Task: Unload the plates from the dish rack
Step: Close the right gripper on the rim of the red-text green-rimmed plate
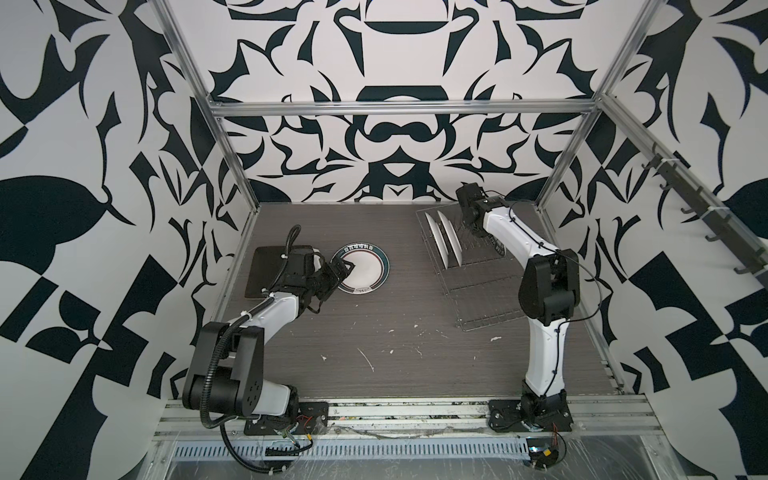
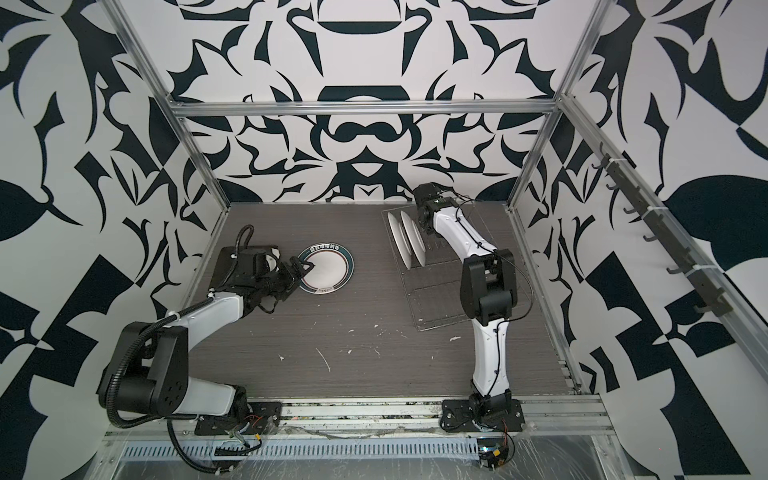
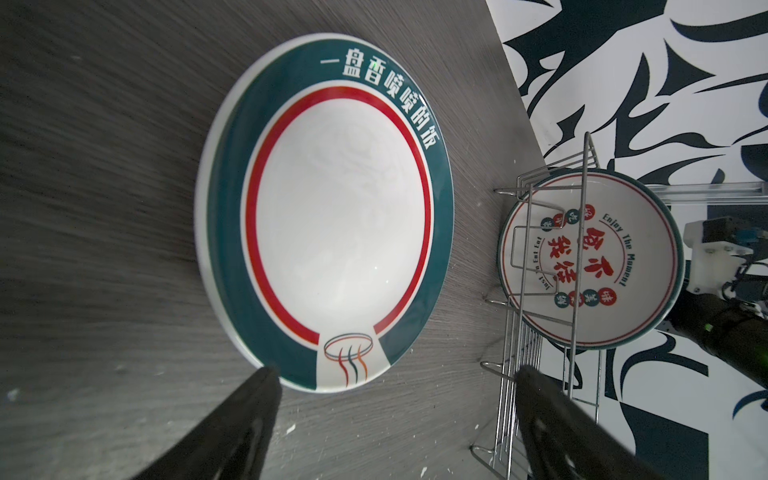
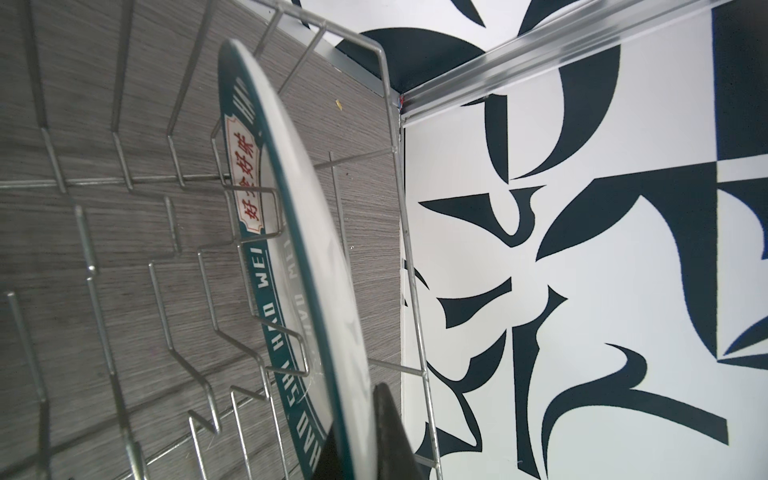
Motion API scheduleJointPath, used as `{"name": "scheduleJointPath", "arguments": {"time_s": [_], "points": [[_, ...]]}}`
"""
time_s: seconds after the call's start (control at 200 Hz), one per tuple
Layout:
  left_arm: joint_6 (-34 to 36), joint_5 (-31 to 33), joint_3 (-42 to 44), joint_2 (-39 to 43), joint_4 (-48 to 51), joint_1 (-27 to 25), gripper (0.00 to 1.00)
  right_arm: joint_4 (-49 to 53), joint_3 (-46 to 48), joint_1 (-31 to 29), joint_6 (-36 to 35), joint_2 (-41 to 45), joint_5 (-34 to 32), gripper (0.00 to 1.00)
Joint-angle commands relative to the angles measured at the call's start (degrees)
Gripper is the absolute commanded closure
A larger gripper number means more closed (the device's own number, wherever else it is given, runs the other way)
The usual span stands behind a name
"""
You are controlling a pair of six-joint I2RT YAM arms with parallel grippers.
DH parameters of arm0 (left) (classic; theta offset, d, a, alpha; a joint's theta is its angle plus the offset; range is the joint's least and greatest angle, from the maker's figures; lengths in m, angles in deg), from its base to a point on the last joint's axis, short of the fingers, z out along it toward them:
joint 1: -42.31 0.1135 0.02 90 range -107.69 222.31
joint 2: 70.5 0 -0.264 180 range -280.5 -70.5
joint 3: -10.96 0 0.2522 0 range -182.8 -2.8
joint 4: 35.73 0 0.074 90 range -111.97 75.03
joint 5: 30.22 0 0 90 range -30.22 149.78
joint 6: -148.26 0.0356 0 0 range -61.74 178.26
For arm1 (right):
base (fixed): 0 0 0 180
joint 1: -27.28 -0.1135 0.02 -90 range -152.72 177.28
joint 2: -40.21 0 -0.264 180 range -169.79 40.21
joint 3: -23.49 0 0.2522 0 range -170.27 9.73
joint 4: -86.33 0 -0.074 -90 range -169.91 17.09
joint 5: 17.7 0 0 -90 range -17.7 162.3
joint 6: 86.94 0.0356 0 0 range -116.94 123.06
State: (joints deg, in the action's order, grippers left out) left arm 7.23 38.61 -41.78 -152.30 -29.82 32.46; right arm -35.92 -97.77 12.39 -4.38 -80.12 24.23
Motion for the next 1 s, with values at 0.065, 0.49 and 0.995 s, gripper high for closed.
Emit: {"name": "scheduleJointPath", "arguments": {"time_s": [0.065,0.49,0.995], "points": [[0.5,0.3,-1.2,1.3,0.1,-0.3,0.08,-0.1,-0.2,-0.7,-1.4,1.7,-3.7,0.96],[0.7,0.6,-1.2,2.0,0.6,-0.3,0.08,-3.6,0.5,-1.8,-4.2,2.8,-8.7,1.0],[0.8,1.0,-1.6,3.6,1.9,-0.8,0.08,-5.2,0.4,-3.5,-7.8,6.3,-11.5,1.0]]}}
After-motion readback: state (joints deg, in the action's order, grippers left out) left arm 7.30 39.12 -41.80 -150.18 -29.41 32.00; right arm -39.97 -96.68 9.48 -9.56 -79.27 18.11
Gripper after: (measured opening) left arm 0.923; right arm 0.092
